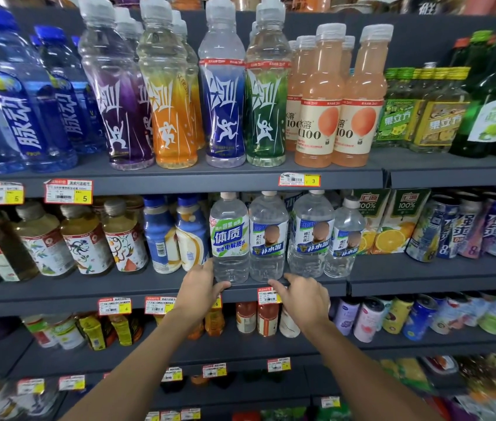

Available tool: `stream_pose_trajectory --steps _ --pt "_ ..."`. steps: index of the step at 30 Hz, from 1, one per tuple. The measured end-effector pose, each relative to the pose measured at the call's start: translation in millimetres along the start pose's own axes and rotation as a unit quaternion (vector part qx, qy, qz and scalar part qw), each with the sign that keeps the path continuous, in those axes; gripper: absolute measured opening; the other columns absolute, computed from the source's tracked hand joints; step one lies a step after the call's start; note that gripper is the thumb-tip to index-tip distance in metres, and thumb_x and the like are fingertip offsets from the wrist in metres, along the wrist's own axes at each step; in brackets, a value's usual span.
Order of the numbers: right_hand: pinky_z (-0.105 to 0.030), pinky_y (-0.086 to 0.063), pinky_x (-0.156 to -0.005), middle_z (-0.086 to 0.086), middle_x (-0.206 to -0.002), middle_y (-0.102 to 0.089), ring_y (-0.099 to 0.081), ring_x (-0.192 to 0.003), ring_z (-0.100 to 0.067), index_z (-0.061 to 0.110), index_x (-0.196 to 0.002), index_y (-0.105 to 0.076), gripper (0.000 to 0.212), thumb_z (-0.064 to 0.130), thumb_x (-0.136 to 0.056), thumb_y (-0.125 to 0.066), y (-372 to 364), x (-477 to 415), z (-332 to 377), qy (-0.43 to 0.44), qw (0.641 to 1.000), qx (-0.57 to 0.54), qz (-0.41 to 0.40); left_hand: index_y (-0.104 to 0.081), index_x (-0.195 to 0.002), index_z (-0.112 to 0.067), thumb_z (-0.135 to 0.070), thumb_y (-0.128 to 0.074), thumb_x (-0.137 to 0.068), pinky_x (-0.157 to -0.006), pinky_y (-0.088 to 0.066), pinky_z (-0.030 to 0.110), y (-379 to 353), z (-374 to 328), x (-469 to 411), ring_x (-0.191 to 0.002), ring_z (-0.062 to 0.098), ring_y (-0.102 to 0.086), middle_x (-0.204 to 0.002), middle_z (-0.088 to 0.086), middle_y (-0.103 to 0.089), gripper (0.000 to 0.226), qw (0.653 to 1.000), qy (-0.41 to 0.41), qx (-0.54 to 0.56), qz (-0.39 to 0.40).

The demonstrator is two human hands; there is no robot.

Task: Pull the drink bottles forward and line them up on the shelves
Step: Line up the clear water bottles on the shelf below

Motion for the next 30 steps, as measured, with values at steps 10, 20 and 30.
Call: stream_pose_trajectory --steps 10,20,30 --pt "-0.031 -0.037 -0.061 0.002 -0.077 -0.07 -0.068 -0.08 -0.021 0.024 -0.093 -0.071 0.06 0.075 -0.093 -0.039 11.1 -10.0 0.3 0.034 0.996 0.062 0.062 -0.054 -0.13 -0.018 -0.043 -0.083 -0.078 -0.076 -0.051 0.026 0.8 1.6 -3.1 -0.087 0.013 -0.062 -0.095 -0.006 -0.068 0.065 0.997 0.033 0.075 -0.002" --pt "-0.031 -0.037 -0.061 0.001 -0.074 -0.068 -0.066 -0.074 -0.021 0.018 -0.086 -0.07 0.064 0.073 -0.094 -0.039 18.3 -12.8 8.4 0.048 0.991 0.093 0.086 -0.058 -0.12 -0.02 -0.039 -0.084 -0.076 -0.06 -0.036 0.013 0.9 0.8 -3.9 -0.066 -0.005 -0.05 -0.073 -0.021 -0.052 0.054 0.997 0.01 0.075 -0.013" --pt "-0.03 -0.037 -0.06 0.003 -0.077 -0.069 -0.067 -0.077 -0.019 0.022 -0.088 -0.07 0.061 0.075 -0.093 -0.04 18.9 -9.4 7.7 0.044 0.995 0.064 0.062 -0.05 -0.132 -0.023 -0.042 -0.079 -0.081 -0.086 -0.053 0.033 4.6 -8.6 8.5 -0.101 0.018 -0.063 -0.109 0.0 -0.066 0.061 0.997 0.031 0.077 -0.009"
Point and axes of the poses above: each hand's wrist, its own x-axis away from the middle knuckle, its own y-axis out of the back of the hand, z = x × y, the point moved 1 cm from there along -x, towards the middle knuckle
